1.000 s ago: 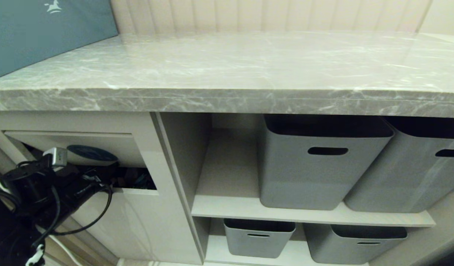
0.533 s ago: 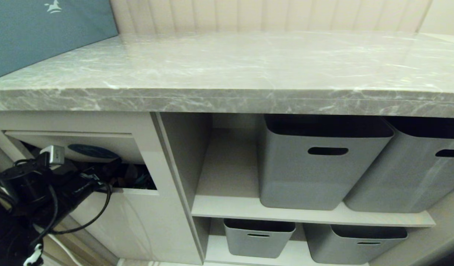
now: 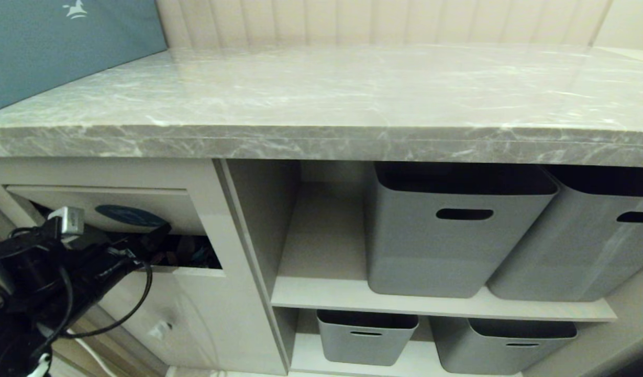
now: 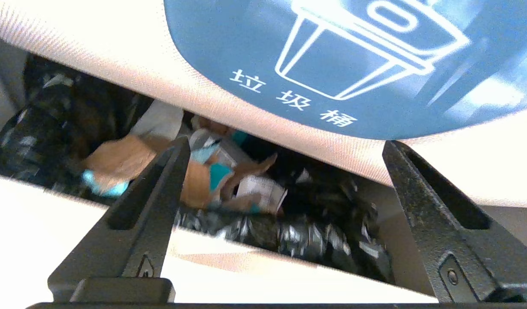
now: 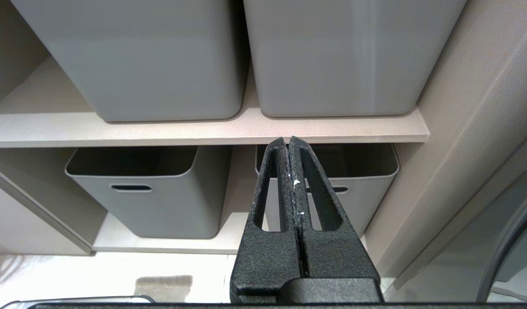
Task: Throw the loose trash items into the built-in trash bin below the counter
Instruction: Put the garbage in the trash can
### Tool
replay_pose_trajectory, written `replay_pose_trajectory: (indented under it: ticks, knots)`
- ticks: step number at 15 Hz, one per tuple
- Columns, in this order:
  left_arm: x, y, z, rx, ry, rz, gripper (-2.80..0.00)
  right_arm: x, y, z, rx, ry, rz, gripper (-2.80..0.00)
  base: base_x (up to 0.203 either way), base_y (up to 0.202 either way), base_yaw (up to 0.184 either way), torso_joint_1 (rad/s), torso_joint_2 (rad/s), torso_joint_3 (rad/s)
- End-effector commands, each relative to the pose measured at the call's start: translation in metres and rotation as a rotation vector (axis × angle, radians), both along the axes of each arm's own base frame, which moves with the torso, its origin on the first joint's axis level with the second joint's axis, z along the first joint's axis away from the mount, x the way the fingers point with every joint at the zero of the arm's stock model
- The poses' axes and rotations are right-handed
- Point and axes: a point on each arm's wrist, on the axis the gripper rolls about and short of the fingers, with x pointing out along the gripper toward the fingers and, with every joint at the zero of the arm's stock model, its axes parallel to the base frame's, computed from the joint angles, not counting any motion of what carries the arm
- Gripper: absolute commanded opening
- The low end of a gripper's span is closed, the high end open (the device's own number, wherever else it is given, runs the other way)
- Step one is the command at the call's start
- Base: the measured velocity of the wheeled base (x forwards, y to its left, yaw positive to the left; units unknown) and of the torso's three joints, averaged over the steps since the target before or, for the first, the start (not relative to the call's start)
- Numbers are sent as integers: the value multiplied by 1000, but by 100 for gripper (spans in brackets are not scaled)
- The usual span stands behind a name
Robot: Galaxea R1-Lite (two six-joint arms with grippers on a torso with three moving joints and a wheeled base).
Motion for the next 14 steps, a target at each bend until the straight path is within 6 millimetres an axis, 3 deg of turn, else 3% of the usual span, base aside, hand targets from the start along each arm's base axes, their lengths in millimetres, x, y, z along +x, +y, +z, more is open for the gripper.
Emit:
replay_pose_trajectory:
  ticks: [1,7,14]
  knots:
    - [-11,0,5,0,-14,5,0,0,0,0,1,1,0,-280,0,0,0,0,0,0]
    - [-35,-2,8,-2,0,13,0,0,0,0,1,2,0,-280,0,0,0,0,0,0]
    - [-87,-2,5,-36,58,65,0,0,0,0,0,1,0,-280,0,0,0,0,0,0]
